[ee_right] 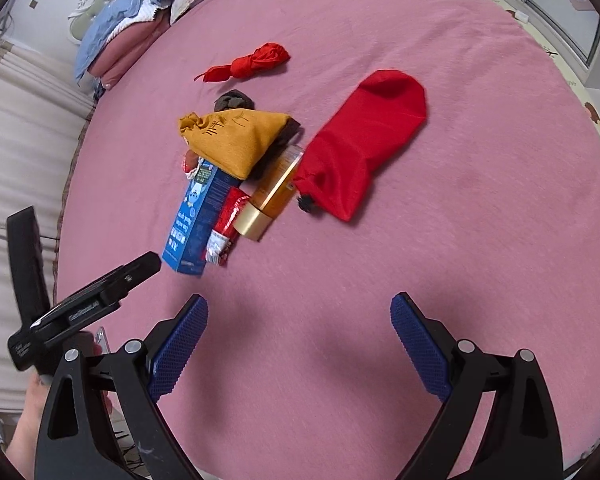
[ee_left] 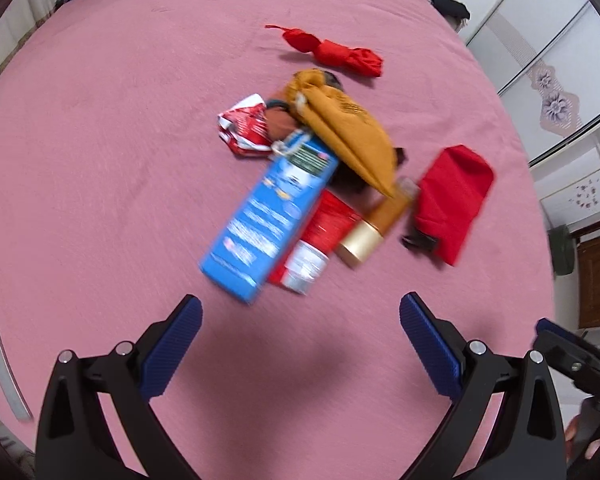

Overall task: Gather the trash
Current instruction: 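Move both tools back toward the items on the bed, then grasp the blue nasal spray box with left tool while right tool grasps the red bag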

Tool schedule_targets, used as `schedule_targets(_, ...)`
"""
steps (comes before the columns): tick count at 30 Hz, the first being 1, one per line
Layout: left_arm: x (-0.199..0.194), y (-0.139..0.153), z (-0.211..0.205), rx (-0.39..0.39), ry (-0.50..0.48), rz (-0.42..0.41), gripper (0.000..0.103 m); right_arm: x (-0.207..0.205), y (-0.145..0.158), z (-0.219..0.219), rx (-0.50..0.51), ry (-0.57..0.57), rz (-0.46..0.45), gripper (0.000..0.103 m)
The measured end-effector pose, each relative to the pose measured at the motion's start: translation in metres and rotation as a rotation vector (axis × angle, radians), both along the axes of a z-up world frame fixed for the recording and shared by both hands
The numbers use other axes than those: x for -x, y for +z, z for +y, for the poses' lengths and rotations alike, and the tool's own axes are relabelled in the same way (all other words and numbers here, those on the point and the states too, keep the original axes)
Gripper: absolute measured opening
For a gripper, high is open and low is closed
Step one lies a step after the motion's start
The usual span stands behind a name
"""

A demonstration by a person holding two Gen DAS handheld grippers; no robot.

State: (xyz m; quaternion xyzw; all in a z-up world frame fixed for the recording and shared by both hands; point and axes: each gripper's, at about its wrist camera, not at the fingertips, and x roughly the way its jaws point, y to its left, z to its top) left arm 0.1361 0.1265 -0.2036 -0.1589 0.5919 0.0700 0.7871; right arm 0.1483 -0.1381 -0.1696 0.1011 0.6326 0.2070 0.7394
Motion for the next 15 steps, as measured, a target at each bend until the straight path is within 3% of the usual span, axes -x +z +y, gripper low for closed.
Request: schedule_targets(15,-0.067,-0.086,0.043,0.040,-0.102,0.125,0.099,-0.049,-0.049,0.031,0.046,-0.014,0.061,0.089)
